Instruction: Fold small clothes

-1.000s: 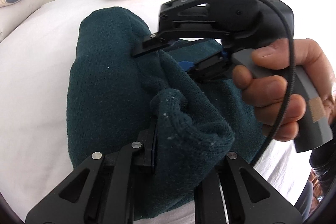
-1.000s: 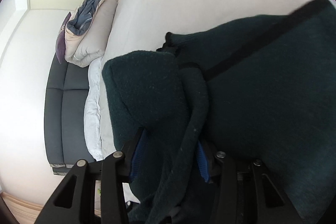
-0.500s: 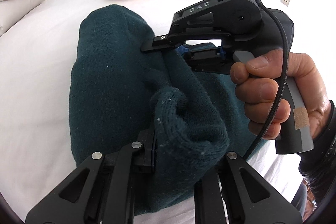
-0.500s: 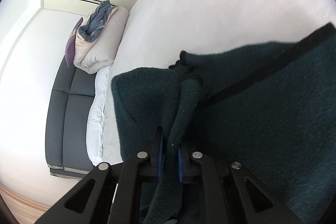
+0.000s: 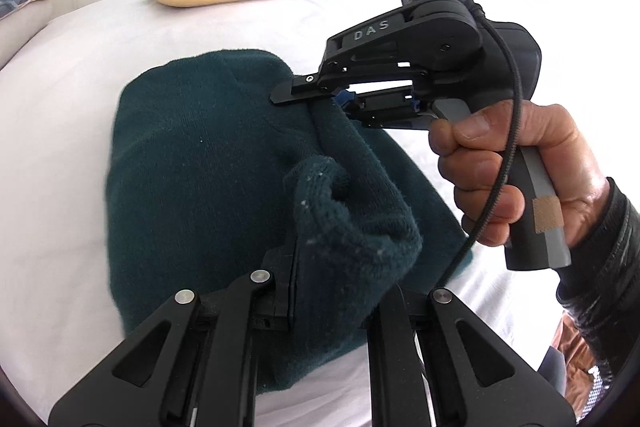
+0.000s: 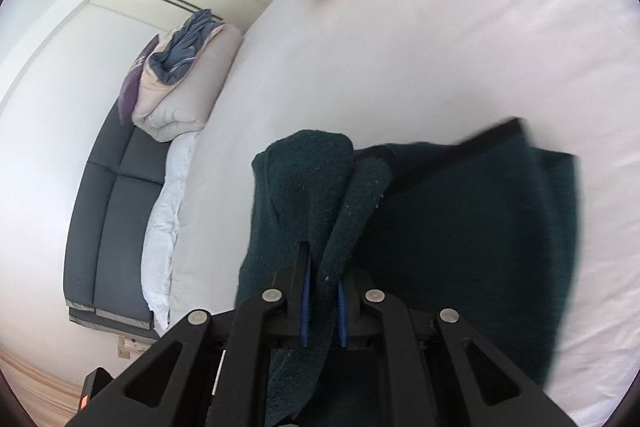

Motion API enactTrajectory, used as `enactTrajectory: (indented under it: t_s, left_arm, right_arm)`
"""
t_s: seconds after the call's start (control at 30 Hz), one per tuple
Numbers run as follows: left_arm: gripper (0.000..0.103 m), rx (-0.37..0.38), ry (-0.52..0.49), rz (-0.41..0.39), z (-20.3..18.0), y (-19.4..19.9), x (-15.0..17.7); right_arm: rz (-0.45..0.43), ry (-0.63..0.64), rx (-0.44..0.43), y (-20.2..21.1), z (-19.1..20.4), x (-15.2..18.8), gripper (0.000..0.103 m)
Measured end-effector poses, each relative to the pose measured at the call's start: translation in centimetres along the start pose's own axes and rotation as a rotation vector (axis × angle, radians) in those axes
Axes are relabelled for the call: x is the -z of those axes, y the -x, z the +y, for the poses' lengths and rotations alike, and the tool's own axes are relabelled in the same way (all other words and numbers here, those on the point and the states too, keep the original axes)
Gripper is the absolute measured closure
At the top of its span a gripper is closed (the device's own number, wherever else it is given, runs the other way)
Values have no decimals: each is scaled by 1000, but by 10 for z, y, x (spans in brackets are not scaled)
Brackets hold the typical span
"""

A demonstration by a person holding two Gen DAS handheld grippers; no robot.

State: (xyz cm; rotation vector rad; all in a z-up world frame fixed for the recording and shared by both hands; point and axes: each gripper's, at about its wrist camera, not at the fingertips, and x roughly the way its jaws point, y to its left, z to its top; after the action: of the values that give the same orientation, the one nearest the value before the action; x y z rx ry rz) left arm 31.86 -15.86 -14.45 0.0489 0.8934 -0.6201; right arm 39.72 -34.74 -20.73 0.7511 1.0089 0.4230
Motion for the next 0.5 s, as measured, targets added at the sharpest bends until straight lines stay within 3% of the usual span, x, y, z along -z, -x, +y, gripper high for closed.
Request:
enactTrajectory:
  t_s: [0.5]
  left_arm:
    - [93, 56, -45, 13, -20, -38, -8]
  right_arm:
    - [-26, 1, 57, 27, -30, -18, 91]
